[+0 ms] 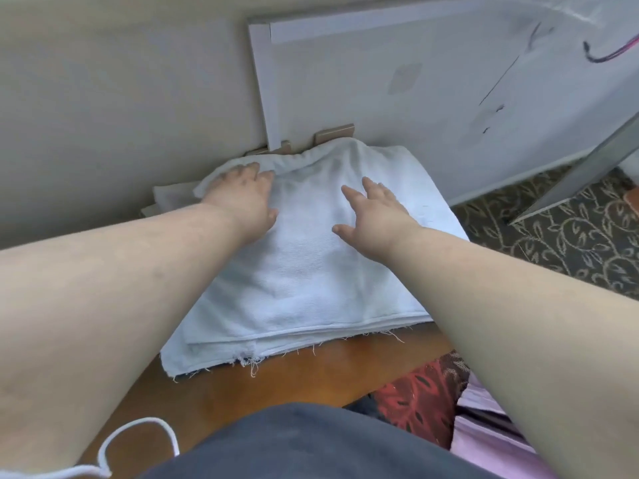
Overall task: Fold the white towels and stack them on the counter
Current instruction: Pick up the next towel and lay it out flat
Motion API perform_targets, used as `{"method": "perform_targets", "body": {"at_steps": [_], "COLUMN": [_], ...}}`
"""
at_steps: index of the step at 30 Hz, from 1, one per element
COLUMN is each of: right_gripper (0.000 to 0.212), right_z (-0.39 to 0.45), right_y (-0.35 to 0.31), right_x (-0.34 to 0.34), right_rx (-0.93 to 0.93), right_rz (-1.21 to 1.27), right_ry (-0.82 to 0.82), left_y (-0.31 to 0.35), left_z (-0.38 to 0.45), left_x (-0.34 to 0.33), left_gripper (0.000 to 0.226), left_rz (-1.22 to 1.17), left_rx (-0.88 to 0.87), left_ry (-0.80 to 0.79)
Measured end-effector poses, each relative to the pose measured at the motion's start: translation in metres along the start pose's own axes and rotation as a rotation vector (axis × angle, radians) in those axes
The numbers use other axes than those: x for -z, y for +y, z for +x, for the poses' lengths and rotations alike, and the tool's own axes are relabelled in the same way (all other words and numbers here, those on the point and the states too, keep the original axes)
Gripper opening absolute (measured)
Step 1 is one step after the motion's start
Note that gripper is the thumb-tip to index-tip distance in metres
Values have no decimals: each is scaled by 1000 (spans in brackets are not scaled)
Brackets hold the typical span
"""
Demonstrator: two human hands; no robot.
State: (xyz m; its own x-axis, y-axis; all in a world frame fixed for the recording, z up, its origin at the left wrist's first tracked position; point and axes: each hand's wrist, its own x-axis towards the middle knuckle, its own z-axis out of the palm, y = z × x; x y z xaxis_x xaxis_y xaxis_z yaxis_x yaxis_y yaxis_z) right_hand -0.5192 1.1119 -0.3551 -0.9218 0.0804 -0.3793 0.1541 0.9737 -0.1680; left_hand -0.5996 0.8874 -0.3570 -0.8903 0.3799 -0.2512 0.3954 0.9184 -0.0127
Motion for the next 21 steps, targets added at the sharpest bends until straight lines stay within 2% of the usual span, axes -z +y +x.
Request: {"method": "perform_targets", "body": {"at_steps": [3, 6, 10, 15, 18, 21], "right_gripper": [73, 69, 67, 62, 48, 37], "right_z": [41, 76, 116, 144, 149, 145], "right_y": [-2, -3, -6, -6, 3, 13], "right_x": [-3, -4, 0, 5, 13, 23], "right_rx": [28, 97, 179, 234, 273, 391], "right_rz": [0, -11, -10, -70, -78, -7], "right_ry": [53, 68, 60, 144, 219, 320], "left_y": [-2, -9, -14, -20, -23, -30], "left_z": [20, 33, 44, 29, 15, 7], "left_x": [-5, -11, -17, -17, -14, -10], "left_gripper": [70, 57, 44, 37, 33, 30], "left_rz": [25, 22, -85, -170, -203, -215], "left_rx": [129, 259, 323, 222, 184, 141], "left_ry": [37, 68, 144, 238, 281, 262]}}
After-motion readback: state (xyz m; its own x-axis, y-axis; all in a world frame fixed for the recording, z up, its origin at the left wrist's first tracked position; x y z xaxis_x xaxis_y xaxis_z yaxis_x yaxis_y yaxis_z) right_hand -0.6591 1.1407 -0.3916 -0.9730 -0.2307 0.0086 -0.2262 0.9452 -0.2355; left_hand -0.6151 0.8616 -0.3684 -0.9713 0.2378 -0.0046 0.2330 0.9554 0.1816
